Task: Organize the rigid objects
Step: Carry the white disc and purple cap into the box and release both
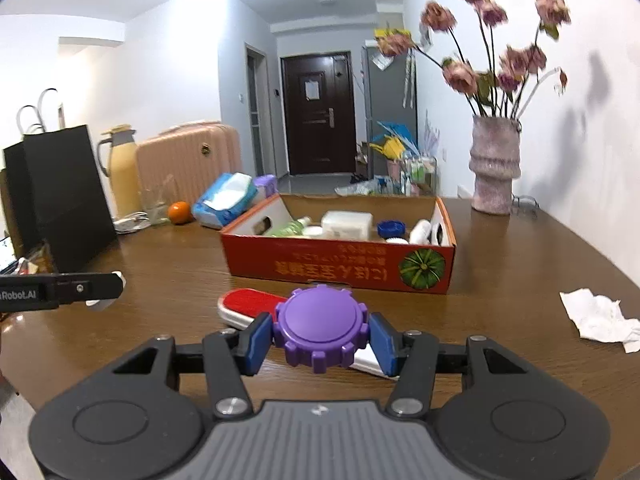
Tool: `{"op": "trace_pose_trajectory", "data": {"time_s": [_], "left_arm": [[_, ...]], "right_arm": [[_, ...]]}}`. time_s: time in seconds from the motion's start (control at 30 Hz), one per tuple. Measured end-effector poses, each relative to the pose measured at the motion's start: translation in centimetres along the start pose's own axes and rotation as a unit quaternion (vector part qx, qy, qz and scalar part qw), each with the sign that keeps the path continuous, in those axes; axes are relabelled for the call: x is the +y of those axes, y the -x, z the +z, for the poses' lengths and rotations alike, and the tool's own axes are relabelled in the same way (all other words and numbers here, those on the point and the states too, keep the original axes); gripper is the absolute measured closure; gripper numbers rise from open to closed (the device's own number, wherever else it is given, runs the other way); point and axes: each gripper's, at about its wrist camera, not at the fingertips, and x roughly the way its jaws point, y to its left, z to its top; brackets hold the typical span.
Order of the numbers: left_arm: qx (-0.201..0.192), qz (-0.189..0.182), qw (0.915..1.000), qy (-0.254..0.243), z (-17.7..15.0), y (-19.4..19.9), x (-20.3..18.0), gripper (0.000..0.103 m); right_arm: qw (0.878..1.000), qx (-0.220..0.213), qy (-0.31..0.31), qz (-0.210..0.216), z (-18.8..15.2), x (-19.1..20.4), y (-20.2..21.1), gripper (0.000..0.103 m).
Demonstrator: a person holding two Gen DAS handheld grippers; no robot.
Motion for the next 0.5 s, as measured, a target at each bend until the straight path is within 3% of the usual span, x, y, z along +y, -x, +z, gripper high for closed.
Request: {"op": "trace_pose_trajectory", "data": {"time_s": [0.27,0.5], "left_arm": [[-0.019,0.003,0.9996,0.021,-2.0,4.2,0.7,0.063],[-0.028,-0.006,0.9994,0.018,-2.0,5.6,0.7,0.063]], "right_arm": [[1.000,0.000,0.016,-0.002,-1.3,2.2,3.4,0.051],[1.000,-0.012,0.013,-0.006,-1.7,2.6,5.3,0.051]]}}
